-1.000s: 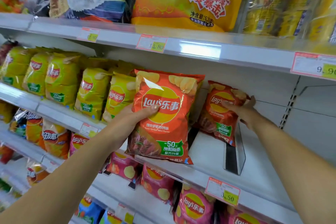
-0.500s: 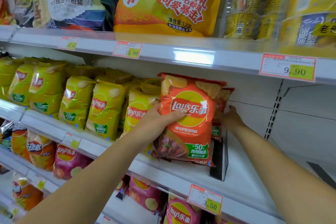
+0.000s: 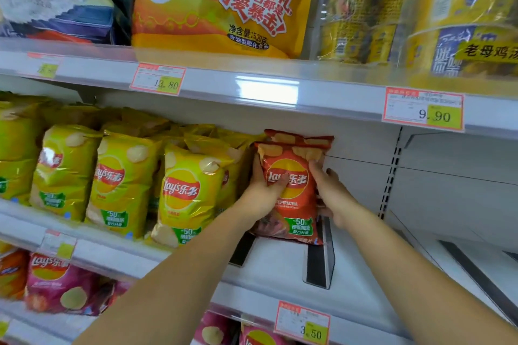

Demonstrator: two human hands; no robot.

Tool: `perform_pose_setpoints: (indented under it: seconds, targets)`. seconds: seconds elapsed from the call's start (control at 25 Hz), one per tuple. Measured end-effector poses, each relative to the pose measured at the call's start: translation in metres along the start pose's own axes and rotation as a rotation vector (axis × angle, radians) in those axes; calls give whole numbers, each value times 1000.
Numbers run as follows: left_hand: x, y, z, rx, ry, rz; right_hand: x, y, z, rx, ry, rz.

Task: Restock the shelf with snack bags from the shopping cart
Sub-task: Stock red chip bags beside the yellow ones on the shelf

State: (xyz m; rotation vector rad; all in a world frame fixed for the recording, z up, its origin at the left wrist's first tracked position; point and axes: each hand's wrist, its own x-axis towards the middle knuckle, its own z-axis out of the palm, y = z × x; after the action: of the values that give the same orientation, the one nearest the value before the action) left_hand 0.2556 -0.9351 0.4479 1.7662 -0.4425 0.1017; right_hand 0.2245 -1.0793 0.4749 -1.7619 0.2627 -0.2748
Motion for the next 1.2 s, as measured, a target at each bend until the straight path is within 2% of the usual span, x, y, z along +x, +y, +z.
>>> perform_pose_setpoints:
  seconds: [0.16,0.32,0.44,0.56,0.68,0.8,0.92,1.2]
  targets:
    - [5,-1,-7,-70,-91,-78,-5,3,13,-37,27,-15]
    - [-5,1,-12,-12,-10,-88,-26,-2,13,-47,81,-7]
    - [-25,2,-26,78,33,87,-59,-5,17,-170,246,-99]
    - [-60,4,-43,57,-8,322,-96,2,30,-206,391,-325]
    - [-107,-3,-67,11,-56,403,-129,14,55,-166,379,-469]
    - [-158,-15,-110,44,43,452,-155,18,94,-149,317,-523]
    - [-202,-37,-162,33,151,342,-181,25,140,-65,244,-533]
    - [-322,-128,-286,127,333,-50,-253,74,278,-14,-87,-341]
